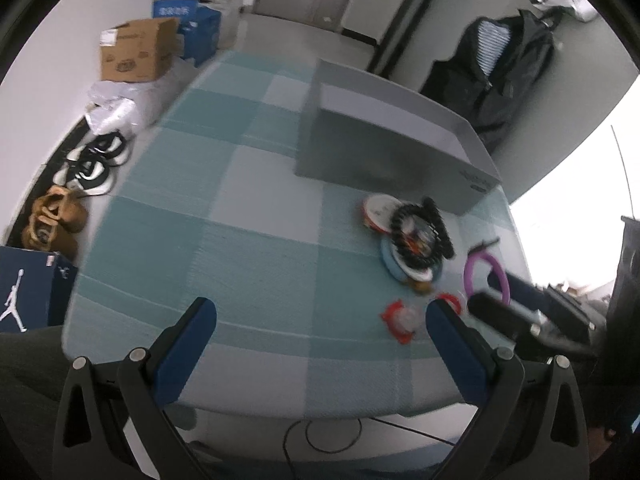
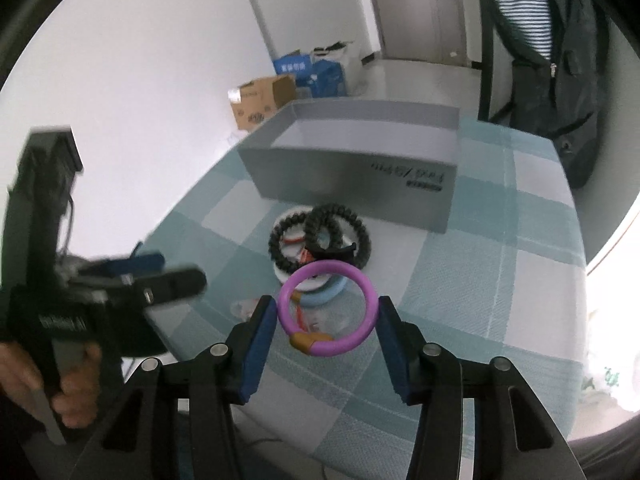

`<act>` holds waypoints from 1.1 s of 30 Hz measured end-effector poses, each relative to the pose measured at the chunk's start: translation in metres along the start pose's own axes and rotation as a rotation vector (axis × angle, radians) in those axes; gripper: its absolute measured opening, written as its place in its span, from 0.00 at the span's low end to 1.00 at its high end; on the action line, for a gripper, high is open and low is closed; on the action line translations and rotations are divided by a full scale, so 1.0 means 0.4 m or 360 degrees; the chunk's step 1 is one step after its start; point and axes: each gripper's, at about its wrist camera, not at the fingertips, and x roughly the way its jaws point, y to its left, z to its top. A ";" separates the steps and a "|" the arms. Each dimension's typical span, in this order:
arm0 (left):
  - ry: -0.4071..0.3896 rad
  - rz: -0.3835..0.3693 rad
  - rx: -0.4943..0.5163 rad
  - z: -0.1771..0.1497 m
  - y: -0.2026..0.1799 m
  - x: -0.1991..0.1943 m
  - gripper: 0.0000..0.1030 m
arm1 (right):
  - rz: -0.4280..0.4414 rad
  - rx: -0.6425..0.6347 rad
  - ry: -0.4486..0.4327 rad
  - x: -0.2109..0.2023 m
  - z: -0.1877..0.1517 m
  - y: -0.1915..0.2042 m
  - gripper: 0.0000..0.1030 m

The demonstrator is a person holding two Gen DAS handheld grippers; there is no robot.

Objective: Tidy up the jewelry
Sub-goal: 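Reach the right gripper to the pink bangle and close on it, then carry the pink bangle with the right gripper into the grey box and release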

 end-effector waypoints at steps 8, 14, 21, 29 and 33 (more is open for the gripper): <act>0.0043 0.0068 0.0322 -0.028 -0.106 0.026 0.85 | -0.0036 0.0102 -0.0097 -0.043 0.016 -0.040 0.48; 0.0087 0.0140 0.0454 -0.041 -0.139 0.050 0.65 | -0.0036 0.0164 -0.0121 -0.061 0.013 -0.068 0.48; 0.0056 0.0215 0.0551 -0.057 -0.161 0.041 0.20 | -0.0038 0.0161 -0.0153 -0.081 0.008 -0.078 0.48; 0.0028 0.0085 0.0488 -0.046 -0.156 0.022 0.11 | -0.0032 0.0196 -0.0157 -0.081 0.010 -0.086 0.41; 0.0043 0.0059 0.0448 -0.036 -0.162 0.032 0.11 | -0.0049 0.0199 -0.0071 -0.052 0.005 -0.087 0.33</act>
